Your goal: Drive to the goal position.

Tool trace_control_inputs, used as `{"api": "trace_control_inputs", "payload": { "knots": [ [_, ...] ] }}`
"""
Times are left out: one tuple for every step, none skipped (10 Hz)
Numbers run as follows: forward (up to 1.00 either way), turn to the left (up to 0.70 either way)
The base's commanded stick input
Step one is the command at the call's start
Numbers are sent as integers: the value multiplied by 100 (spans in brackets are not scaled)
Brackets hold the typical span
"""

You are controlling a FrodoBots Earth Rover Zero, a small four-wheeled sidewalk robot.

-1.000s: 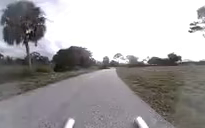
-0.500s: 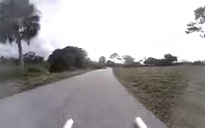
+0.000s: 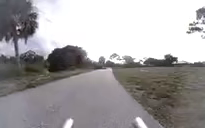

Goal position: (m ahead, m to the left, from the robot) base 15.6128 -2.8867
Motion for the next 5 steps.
{"api": "trace_control_inputs", "payload": {
  "knots": [
    [85,12],
    [85,34],
    [85,34],
    [85,34],
    [85,12]
  ]
}}
